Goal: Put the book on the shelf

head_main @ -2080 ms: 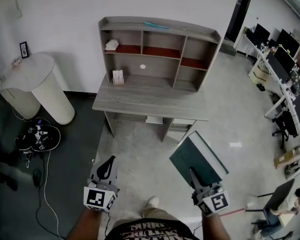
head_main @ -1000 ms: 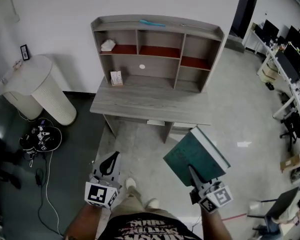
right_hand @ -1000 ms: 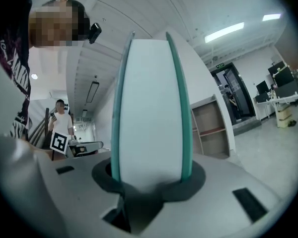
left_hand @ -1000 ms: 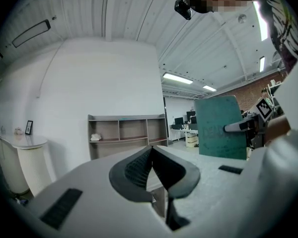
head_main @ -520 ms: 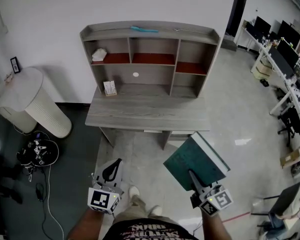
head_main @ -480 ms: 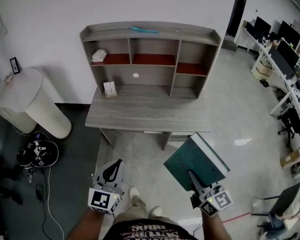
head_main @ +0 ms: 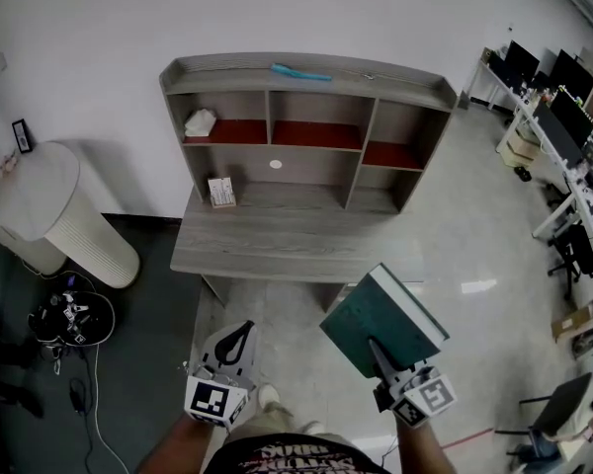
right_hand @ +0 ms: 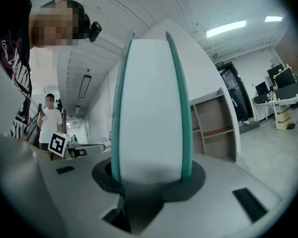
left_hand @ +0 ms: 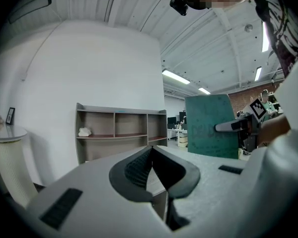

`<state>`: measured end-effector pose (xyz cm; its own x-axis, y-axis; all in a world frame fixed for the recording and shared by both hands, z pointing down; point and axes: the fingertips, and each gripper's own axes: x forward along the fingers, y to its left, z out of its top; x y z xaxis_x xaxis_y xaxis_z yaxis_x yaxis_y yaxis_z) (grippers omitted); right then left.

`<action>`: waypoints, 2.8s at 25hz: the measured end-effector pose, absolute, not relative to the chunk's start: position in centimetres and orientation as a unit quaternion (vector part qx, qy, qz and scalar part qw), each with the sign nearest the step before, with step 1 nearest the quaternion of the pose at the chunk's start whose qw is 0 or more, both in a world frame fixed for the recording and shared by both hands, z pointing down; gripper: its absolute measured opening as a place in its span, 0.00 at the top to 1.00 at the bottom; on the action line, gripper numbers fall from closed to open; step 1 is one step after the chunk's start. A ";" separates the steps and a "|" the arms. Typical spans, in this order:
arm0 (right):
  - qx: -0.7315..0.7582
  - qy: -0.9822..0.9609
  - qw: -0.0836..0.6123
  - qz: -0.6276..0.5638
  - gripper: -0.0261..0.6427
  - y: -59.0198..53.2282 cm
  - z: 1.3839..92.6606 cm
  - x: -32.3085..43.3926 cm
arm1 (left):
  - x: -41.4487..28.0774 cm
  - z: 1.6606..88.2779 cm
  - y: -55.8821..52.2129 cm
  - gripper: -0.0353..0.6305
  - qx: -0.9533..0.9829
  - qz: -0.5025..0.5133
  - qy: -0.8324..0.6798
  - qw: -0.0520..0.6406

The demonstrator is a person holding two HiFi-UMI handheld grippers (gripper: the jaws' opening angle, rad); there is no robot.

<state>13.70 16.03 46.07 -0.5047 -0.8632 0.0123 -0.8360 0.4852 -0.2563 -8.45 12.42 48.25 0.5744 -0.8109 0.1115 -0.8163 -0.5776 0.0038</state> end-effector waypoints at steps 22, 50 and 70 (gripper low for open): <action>-0.484 0.870 0.032 -0.088 0.72 6.8 44.0 4.1 | -14.0 48.1 2.4 0.94 0.921 0.020 -0.388 0.034; -0.451 0.888 0.030 -0.090 0.72 2.4 44.8 5.9 | -10.1 50.7 -0.8 0.94 0.928 0.042 -0.362 0.076; -0.306 0.947 -0.002 -0.096 0.72 -5.2 46.3 6.4 | -1.2 51.5 -8.1 0.65 0.969 0.058 -0.208 0.117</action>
<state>6.43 -5.16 46.33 -0.8125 -0.5795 0.0637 -0.5804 0.7939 -0.1813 -1.17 -8.07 51.48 0.9064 -0.3904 0.1614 -0.4175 -0.8859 0.2021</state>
